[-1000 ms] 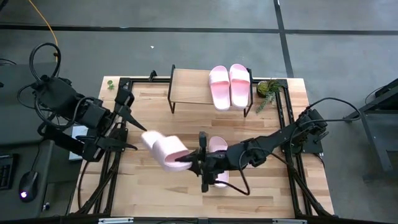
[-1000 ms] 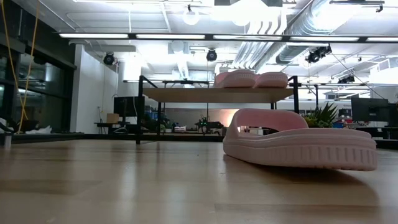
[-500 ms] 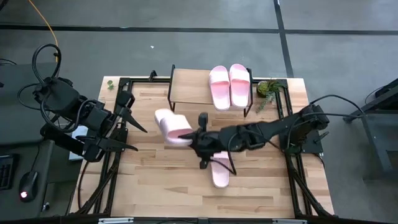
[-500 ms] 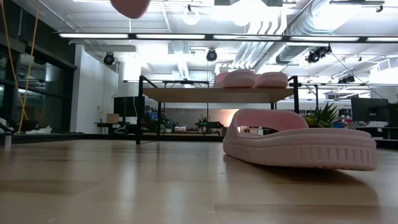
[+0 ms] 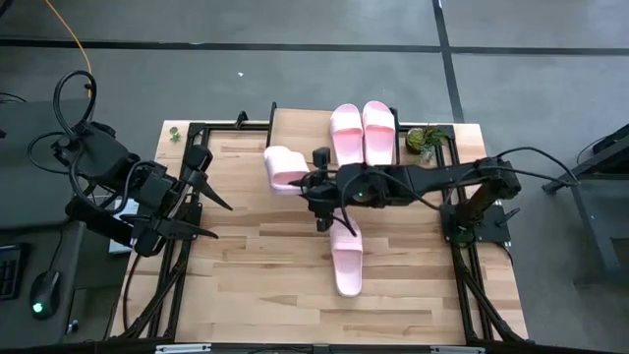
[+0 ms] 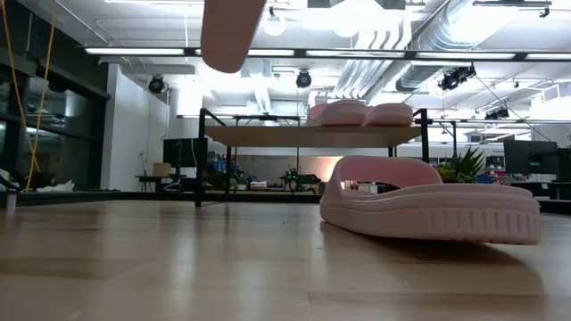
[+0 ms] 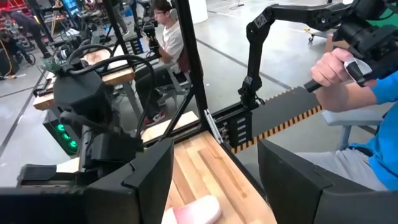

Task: Pick and place slides into the shelf
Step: Put the pink slide on the shelf

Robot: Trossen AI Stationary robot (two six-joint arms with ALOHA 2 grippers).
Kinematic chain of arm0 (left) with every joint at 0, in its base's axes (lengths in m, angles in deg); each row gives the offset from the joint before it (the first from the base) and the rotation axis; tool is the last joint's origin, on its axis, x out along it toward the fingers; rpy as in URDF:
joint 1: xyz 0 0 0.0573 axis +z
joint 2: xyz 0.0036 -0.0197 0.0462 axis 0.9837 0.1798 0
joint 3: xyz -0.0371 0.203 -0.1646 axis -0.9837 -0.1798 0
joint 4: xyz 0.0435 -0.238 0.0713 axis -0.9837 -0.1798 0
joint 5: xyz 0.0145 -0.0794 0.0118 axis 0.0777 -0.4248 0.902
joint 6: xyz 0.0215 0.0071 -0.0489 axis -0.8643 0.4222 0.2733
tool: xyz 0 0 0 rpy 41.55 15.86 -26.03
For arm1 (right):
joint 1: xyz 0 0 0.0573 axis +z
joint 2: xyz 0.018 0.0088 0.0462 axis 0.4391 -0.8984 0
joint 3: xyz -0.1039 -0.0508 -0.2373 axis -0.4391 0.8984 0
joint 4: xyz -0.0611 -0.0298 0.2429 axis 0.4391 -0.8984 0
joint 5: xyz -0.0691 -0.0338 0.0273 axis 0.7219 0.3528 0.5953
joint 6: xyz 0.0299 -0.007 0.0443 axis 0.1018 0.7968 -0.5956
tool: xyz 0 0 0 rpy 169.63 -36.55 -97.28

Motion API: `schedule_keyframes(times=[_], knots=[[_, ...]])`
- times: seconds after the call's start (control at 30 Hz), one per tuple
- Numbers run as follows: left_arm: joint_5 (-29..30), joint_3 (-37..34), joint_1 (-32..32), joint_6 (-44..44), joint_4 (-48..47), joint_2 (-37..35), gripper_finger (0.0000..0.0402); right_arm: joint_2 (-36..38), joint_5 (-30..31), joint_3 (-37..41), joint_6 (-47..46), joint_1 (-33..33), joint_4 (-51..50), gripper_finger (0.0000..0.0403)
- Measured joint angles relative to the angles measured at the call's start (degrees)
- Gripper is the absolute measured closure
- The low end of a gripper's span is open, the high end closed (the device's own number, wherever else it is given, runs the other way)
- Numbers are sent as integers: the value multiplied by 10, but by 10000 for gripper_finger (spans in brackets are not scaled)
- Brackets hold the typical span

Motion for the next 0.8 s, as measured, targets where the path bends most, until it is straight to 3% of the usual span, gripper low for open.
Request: schedule_keyframes(times=[0.37,0.6,0.8], knots=[[0,0,0,2,-14,0,188,21,-5,26,11,-25,-22,386],[14,0,0,2,-23,0,188,134,-18,103,-10,-31,-9,386],[36,0,0,-12,-21,0,188,246,-17,232,-14,-22,58,386]])
